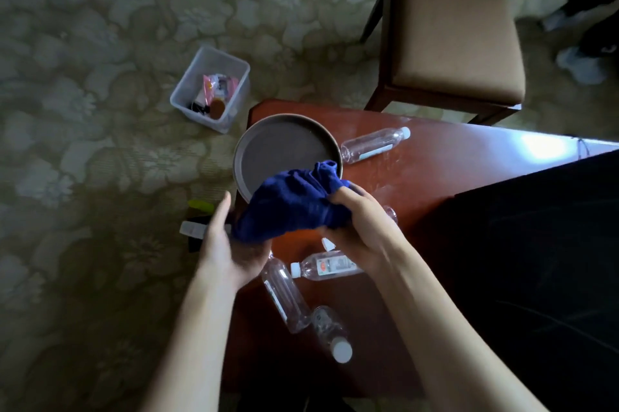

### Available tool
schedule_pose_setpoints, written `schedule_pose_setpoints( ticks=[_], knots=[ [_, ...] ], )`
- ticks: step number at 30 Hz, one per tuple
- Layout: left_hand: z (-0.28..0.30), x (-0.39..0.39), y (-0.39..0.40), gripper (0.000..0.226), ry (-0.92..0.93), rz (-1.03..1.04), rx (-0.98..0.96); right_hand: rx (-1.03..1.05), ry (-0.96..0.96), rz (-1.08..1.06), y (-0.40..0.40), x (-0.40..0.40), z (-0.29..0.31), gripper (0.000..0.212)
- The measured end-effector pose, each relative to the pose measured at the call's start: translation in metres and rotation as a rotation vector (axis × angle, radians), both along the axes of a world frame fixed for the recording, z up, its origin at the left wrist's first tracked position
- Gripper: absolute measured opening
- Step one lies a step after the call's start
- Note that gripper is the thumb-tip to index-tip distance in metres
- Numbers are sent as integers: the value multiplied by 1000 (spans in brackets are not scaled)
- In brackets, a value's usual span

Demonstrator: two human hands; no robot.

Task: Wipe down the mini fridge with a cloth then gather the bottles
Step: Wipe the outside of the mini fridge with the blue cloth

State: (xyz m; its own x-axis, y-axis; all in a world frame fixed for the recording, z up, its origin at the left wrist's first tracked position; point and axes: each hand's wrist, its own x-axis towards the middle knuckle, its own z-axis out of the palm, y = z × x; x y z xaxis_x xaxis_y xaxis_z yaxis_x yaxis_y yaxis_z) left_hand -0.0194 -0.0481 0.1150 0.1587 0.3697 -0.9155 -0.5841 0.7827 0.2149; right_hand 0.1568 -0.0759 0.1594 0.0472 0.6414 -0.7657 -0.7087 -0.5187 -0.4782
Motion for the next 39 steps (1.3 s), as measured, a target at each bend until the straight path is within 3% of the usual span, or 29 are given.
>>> schedule_pose_setpoints(
  ticks=[2,5,8,10,12,15,19,24,32,39],
  knots=[
    [22,4,-2,52,-71,-144,83,173,52,77,-26,15,28,53],
    [62,31,-14,34,18,-371,251,305,96,180,-73,39,60,63],
    [81,59,-44,40,189,-447,403,273,66,182,-118,59,74,58],
    [95,77,-77,29,210,-448,519,224,18,172,-145,71,78,57],
    [111,97,-116,24,197,-433,629,161,-52,175,-174,84,82,49],
    [118,125,-178,28,358,-397,722,100,-162,231,-230,106,85,33],
    [100,150,-266,37,541,-388,648,65,-188,34,-312,130,83,25],
    [74,174,-345,14,664,-579,591,-19,-130,-67,-392,147,56,40],
    [41,194,-395,19,465,-716,486,-132,-221,-119,-461,165,1,61],
    [7,187,-432,63,335,-967,576,-166,-222,-149,-495,168,-46,70]
  ],
)
